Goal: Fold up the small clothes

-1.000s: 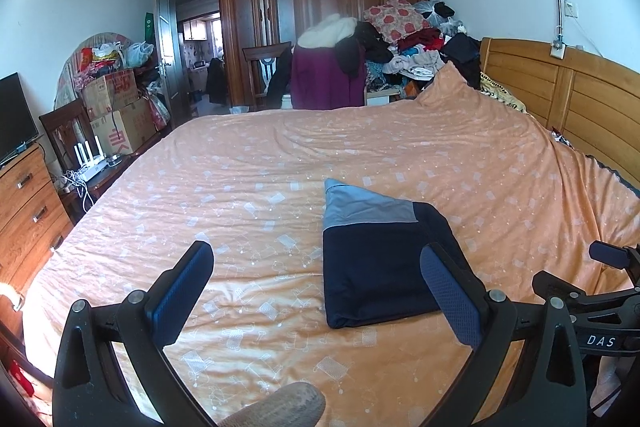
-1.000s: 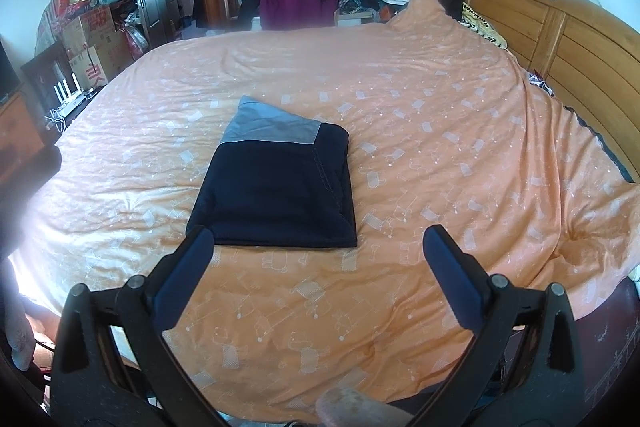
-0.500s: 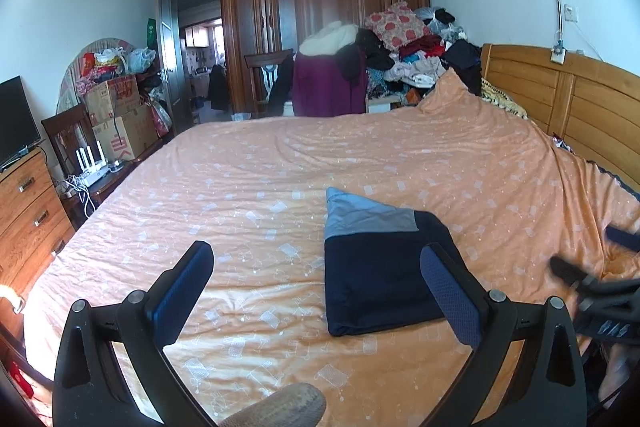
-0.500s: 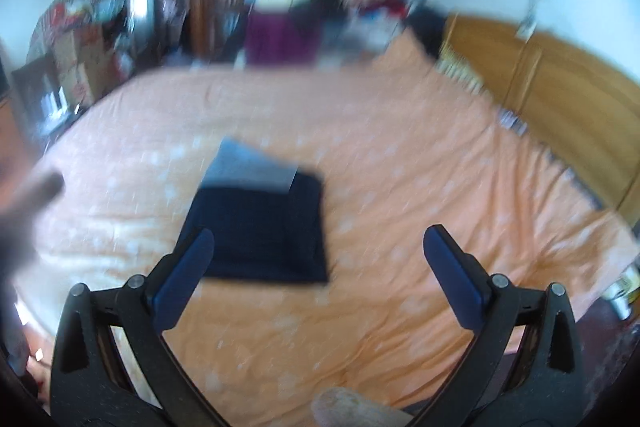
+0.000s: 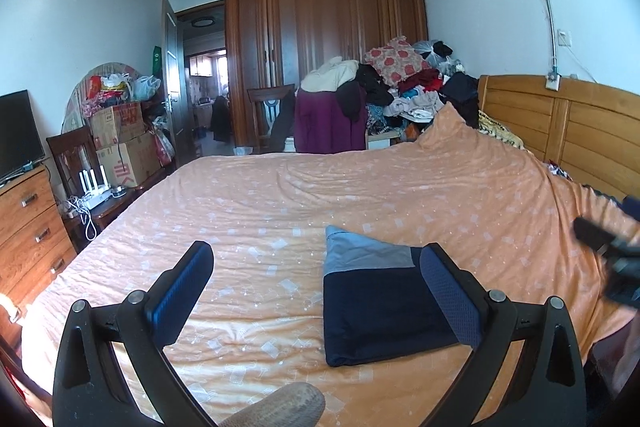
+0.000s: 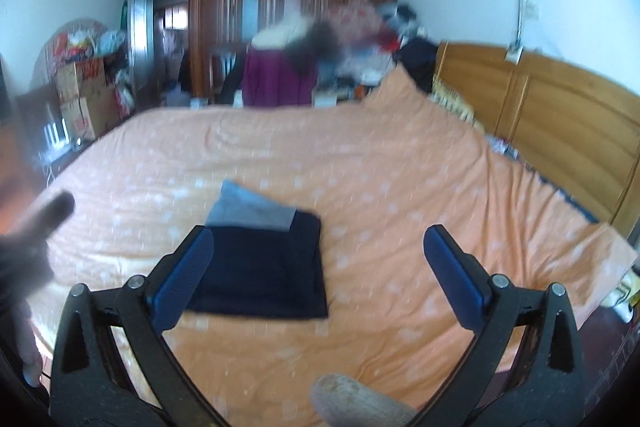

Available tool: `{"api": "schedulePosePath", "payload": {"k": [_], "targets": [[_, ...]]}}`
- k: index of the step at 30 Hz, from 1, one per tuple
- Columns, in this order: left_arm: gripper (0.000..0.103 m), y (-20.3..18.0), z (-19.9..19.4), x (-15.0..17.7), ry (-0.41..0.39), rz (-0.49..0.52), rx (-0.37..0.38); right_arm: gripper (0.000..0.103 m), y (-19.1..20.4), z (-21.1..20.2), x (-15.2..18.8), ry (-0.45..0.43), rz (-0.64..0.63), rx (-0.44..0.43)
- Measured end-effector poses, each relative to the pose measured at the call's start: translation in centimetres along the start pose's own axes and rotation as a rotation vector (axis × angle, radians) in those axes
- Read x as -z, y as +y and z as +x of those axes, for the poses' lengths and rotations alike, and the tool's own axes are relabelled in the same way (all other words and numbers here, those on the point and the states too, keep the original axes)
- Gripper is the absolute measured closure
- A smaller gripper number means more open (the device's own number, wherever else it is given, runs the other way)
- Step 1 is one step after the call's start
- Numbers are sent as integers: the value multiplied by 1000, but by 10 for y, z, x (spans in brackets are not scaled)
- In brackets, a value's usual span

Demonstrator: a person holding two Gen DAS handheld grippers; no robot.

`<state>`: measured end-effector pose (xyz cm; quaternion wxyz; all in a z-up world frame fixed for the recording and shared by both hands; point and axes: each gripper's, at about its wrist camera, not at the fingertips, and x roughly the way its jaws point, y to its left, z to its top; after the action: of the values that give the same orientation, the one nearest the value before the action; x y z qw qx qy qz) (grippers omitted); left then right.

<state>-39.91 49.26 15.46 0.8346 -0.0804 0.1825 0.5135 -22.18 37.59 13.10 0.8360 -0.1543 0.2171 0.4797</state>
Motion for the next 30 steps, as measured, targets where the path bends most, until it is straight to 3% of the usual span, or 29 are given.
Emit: {"api": "schedulePosePath", "payload": {"k": [5, 11, 24, 30], "targets": [[0, -4, 12, 7, 69, 10, 24, 0, 1, 28, 24, 149, 6, -5], [0, -1, 24, 16, 122, -3, 30, 0, -4, 44, 37, 225, 21, -14], [0, 0, 28, 20, 116, 2, 27, 0, -10, 47, 35, 185, 36, -54], [0, 1, 28, 21, 121, 4, 29, 0, -10, 53, 38, 230, 41, -92]]}}
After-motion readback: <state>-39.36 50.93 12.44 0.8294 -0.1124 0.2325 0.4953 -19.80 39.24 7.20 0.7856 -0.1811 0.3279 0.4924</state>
